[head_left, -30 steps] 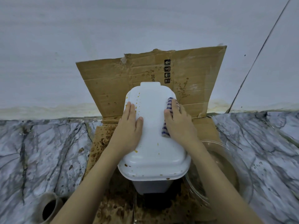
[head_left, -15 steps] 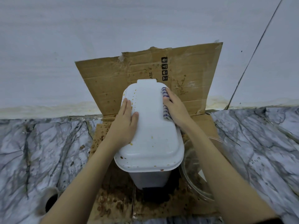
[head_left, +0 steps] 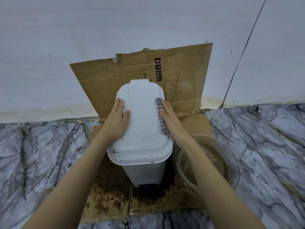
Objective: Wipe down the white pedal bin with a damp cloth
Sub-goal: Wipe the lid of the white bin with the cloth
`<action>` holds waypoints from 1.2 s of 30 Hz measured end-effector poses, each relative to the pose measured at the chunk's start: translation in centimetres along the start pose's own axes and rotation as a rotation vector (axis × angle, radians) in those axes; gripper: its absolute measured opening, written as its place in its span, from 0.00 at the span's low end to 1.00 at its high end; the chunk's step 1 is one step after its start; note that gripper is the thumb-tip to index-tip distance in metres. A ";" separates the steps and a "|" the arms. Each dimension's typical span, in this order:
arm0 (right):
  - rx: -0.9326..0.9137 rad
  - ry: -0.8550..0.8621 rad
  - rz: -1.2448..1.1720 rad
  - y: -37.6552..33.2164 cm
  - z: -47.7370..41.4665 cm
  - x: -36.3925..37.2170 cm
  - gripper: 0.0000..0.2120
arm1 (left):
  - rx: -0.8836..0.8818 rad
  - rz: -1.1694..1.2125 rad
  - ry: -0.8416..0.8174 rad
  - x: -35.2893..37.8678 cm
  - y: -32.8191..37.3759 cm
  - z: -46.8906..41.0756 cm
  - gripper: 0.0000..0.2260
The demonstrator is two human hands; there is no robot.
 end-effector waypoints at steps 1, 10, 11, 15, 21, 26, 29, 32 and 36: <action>0.028 -0.024 -0.040 0.2 -1.3 0.1 0.22 | 0.002 -0.003 0.001 0.0 0.0 0.0 0.27; 0.148 0.055 -0.329 2.3 0.3 -0.4 0.23 | 0.005 -0.041 0.017 -0.1 -0.2 0.0 0.27; 0.160 0.058 -0.358 2.5 1.5 -0.5 0.22 | 0.002 -0.043 0.019 -0.2 -0.2 0.0 0.27; 0.099 0.063 -0.404 2.2 3.9 -0.9 0.21 | 0.002 -0.054 0.019 -0.1 -0.2 0.0 0.27; 0.090 0.015 -0.327 2.3 -1.1 -0.4 0.21 | -0.006 -0.065 0.016 0.0 -0.3 -0.2 0.27; 0.116 0.036 -0.340 1.6 -0.1 -0.3 0.21 | -0.002 -0.065 0.020 -0.1 -0.2 -0.1 0.27; 0.105 0.063 -0.356 2.3 3.1 -0.5 0.21 | -0.004 -0.065 0.020 -0.1 -0.2 -0.1 0.26; 0.047 0.129 -0.324 3.2 6.1 -0.4 0.18 | -0.008 -0.073 0.029 -0.2 -0.2 -0.1 0.26; 0.056 0.141 -0.331 2.9 6.4 -0.4 0.17 | -0.010 -0.080 0.031 -0.2 -0.2 0.0 0.26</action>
Point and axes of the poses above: each hand's wrist, its own z-axis away from the middle knuckle, its own x-axis out of the palm, y = z × x, the point moved 9 cm from there along -z, towards the middle knuckle, and after that the axes turned 6 degrees about y, right-handed, at the moved point
